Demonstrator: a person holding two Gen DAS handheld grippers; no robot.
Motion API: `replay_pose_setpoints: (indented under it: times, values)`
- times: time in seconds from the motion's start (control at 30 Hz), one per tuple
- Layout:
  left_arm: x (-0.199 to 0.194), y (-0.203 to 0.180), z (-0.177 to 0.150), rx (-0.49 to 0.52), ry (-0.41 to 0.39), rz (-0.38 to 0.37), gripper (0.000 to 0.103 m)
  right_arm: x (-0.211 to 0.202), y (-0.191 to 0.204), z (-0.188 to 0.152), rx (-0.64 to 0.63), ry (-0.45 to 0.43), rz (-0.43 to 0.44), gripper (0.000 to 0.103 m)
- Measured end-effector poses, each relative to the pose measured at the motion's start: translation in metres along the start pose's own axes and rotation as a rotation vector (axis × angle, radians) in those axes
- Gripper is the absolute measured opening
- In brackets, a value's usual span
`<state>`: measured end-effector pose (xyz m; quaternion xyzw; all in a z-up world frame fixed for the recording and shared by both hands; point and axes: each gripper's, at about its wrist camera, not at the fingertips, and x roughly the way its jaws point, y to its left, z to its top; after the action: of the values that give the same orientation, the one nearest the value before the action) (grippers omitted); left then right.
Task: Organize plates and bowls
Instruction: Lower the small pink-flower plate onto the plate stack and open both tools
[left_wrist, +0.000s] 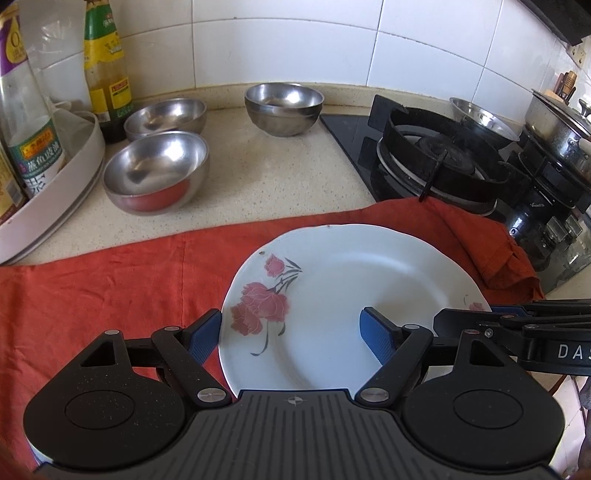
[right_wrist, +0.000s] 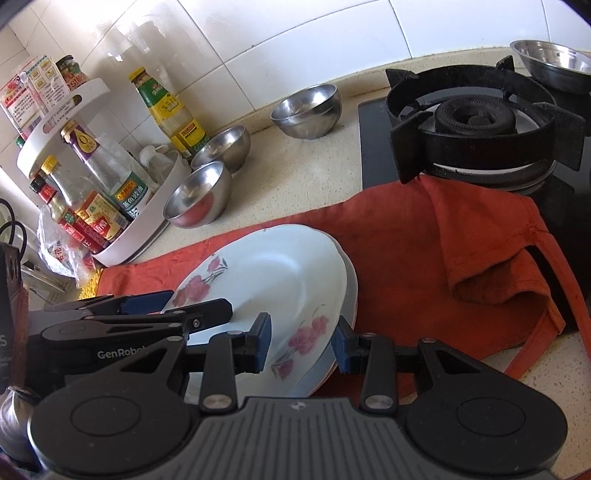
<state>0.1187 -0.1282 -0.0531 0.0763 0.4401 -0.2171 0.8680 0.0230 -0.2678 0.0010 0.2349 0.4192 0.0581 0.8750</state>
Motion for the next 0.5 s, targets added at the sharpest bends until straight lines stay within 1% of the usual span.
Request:
replay_pose_setpoints:
  times: [0.2, 0.33, 0.43, 0.47, 0.5]
  values:
    - [0.0037, -0.0006, -0.0024, -0.015, 0.013, 0.01, 0.085, 0.0034, 0.0031, -0.0002, -0.039, 0.002, -0.017, 0.04]
    - [0.0065, 0.0012, -0.004, -0.019, 0.028, 0.007, 0.083, 0.0045, 0.003, 0.0013, -0.049, 0.004, -0.009, 0.04]
    - [0.0021, 0.0004, -0.0029, -0.006, -0.002, -0.013, 0.082, 0.004, 0.0036, 0.0038, -0.067, -0.01, -0.014, 0.04]
    - [0.0, -0.0007, -0.0017, -0.002, -0.013, -0.016, 0.082, 0.0037, 0.004, 0.0043, -0.074, -0.012, -0.02, 0.04]
    - [-0.0012, -0.0018, -0.0005, 0.003, -0.022, -0.012, 0.085, 0.0028, 0.0034, 0.0044, -0.078, -0.019, -0.03, 0.04]
